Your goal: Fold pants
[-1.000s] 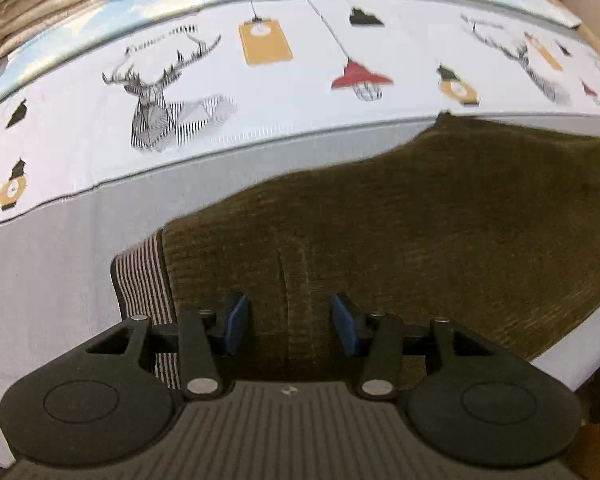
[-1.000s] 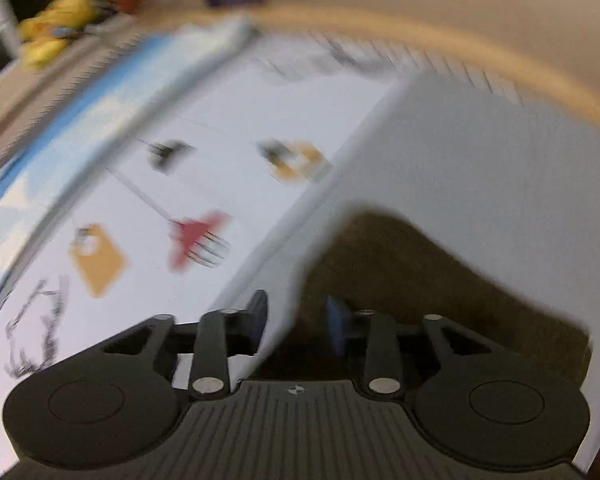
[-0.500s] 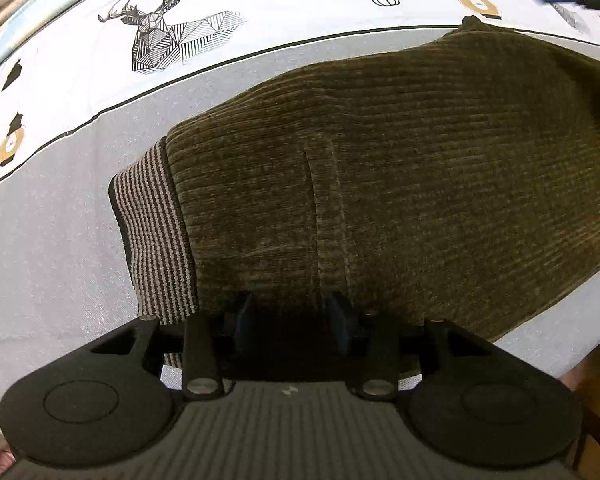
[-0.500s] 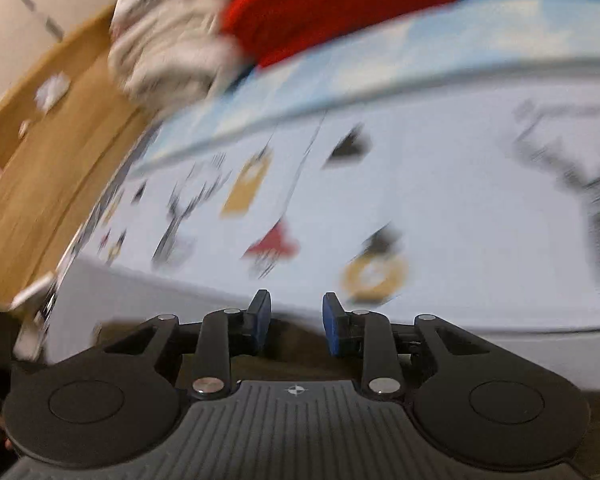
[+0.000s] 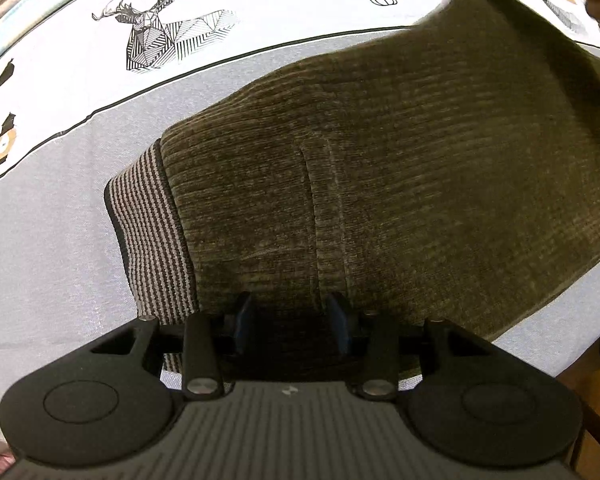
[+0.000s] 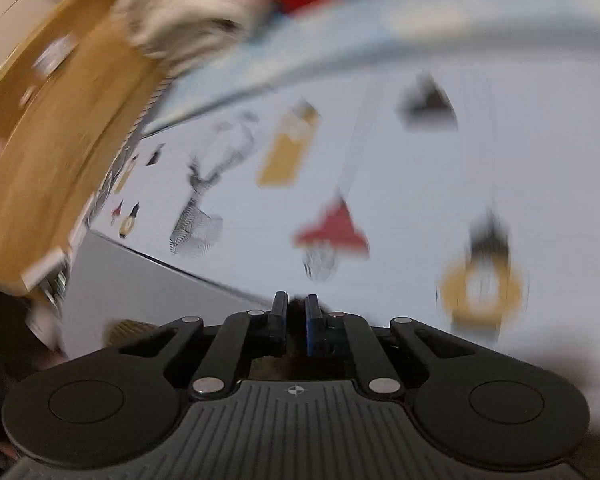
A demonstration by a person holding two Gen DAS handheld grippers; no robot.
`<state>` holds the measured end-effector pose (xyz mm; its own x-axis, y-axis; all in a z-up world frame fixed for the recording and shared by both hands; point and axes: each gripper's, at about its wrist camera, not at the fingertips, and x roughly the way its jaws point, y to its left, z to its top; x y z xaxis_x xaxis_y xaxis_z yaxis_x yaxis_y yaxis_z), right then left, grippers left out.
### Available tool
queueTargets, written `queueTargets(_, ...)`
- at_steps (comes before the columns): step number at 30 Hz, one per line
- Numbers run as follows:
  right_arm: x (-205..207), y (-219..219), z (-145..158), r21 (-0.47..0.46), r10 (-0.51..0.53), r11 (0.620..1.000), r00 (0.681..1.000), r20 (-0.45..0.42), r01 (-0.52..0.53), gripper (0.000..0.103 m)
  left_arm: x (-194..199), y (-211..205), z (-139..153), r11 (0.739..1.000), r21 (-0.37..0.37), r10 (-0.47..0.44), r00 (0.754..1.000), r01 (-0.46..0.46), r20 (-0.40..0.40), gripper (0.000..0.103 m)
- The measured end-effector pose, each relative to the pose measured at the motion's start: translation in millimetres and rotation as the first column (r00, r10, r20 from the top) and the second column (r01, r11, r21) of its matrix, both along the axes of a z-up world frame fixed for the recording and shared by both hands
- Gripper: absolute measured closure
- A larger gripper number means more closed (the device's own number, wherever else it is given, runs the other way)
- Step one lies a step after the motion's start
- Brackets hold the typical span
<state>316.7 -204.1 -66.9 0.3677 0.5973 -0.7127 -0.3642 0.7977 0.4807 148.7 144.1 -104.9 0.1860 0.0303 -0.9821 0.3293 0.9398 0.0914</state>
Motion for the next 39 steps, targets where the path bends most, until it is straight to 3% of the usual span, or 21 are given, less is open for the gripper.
queueTargets(1,-6,5,8,-0.071,0.011,0.997,0.994,0.107,-0.004,0.103,-1,0,1,1.000,-0.002,-0.002,1.000,0.002,0.002,0.056)
queueTargets(2,-5,6,10,-0.117,-0.007,0.993,0.989,0.147,0.024,0.103,-2,0,1,1.000,-0.004,-0.001,1.000,0.001,0.002,0.056)
queueTargets(5,6,-18,3,-0.110,-0.148,0.982,0.986,0.075,0.155,0.099,-2,1,1,1.000,-0.008,0.000,1.000,0.000,0.004,0.056)
queueTargets(8,5,-37,3,-0.067,-0.153,0.986,0.988,0.020,0.154,0.094,-2,2,1,1.000,-0.008,-0.004,1.000,0.004,0.003,0.056)
queueTargets(9,2,-40,3,-0.056,-0.127,0.990,0.992,0.001,0.127,0.088,-2,2,1,1.000,-0.008,-0.004,1.000,0.004,0.002,0.056)
queueTargets(11,0,-38,3,-0.038,-0.050,0.998,0.999,-0.012,0.049,0.051,-2,1,2,1.000,-0.004,-0.004,1.000,0.004,0.002,0.056)
queueTargets(12,-6,-34,4,-0.042,0.007,0.999,1.000,-0.005,-0.007,0.047,-2,0,2,1.000,-0.001,-0.005,1.000,0.005,0.002,0.056)
queueTargets(15,-18,-16,6,-0.104,0.138,0.985,0.990,0.011,-0.136,0.048,-2,-1,2,1.000,0.006,-0.003,1.000,0.003,0.002,0.057)
queueTargets(16,-23,-7,2,-0.144,0.176,0.974,0.984,0.013,-0.173,0.052,-2,-2,2,1.000,0.009,-0.002,1.000,0.002,0.002,0.057)
queueTargets(17,-25,3,-3,-0.185,0.206,0.962,0.978,0.016,-0.199,0.081,-3,-3,3,1.000,0.012,-0.002,1.000,0.002,0.003,0.057)
queueTargets(18,-29,12,-9,-0.246,0.242,0.942,0.970,0.022,-0.229,0.101,-3,-4,4,1.000,0.015,-0.002,1.000,0.002,0.005,0.057)
queueTargets(20,-32,25,-19,-0.366,0.250,0.906,0.966,0.066,-0.210,0.100,-4,-5,5,1.000,0.017,0.004,1.000,-0.005,0.009,0.057)
queueTargets(23,-29,27,-22,-0.394,0.151,0.914,0.983,0.107,-0.098,0.103,-3,-5,10,1.000,0.010,0.023,1.000,-0.023,0.020,0.056)
queueTargets(26,-30,33,-25,-0.482,0.101,0.876,0.983,0.156,-0.013,0.103,-3,-5,23,0.999,-0.024,0.042,0.996,-0.040,0.073,0.056)
queueTargets(30,-37,17,-5,-0.469,0.074,0.882,0.976,0.207,0.033,0.101,-3,-2,45,0.990,-0.125,0.087,0.984,-0.068,0.154,0.056)
queueTargets(33,-45,-8,22,-0.363,0.025,0.929,0.969,0.247,0.069,0.099,-1,2,52,0.987,-0.144,0.105,0.977,-0.078,0.187,0.056)
queueTargets(36,-54,-30,39,-0.254,0.043,0.967,0.971,0.236,0.019,0.087,3,2,52,0.985,-0.144,0.124,0.975,-0.098,0.182,0.056)
queueTargets(39,-72,-42,45,-0.226,0.145,0.969,0.966,0.214,-0.095,0.072,8,5,45,0.986,-0.116,0.136,0.977,-0.118,0.165,0.056)
